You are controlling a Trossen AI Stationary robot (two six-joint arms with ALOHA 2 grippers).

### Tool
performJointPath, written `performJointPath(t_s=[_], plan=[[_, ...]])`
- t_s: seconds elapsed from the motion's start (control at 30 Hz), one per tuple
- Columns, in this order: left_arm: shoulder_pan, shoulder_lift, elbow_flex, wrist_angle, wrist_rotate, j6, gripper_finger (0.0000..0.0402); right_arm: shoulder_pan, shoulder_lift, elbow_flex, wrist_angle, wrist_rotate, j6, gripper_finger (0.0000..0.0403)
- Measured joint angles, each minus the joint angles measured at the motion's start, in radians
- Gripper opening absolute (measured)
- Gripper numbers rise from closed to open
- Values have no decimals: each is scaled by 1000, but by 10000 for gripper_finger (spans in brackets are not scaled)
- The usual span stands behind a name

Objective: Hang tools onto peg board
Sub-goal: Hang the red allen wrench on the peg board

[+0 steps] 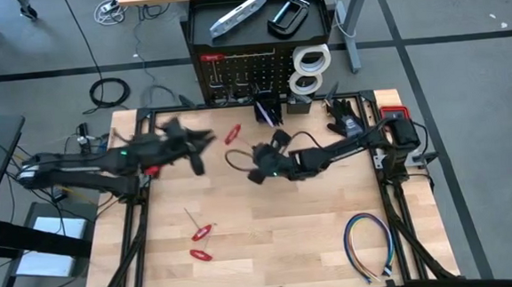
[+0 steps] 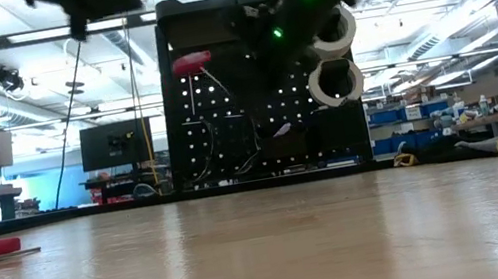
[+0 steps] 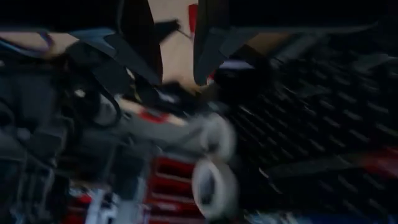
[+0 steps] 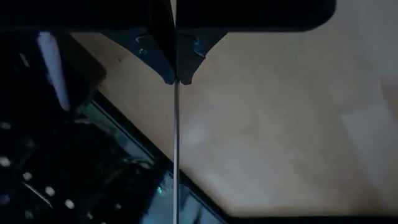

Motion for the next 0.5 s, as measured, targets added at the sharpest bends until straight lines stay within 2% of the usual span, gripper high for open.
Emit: performJointPath(t_s=[0.1, 0.23, 0.4, 0.5], plan=[[0, -106, 37, -72, -54, 44, 97, -38, 15, 99, -57, -5, 89, 2], [0, -225, 41, -120, -45, 68, 97, -109, 49, 240, -82, -72, 122, 3], [0, -299, 39, -239, -30, 68, 97, -200, 141, 431, -145, -61, 139, 2], [0, -310, 38, -238, -34, 68, 97, -247, 223, 544, -142, -43, 137, 2]])
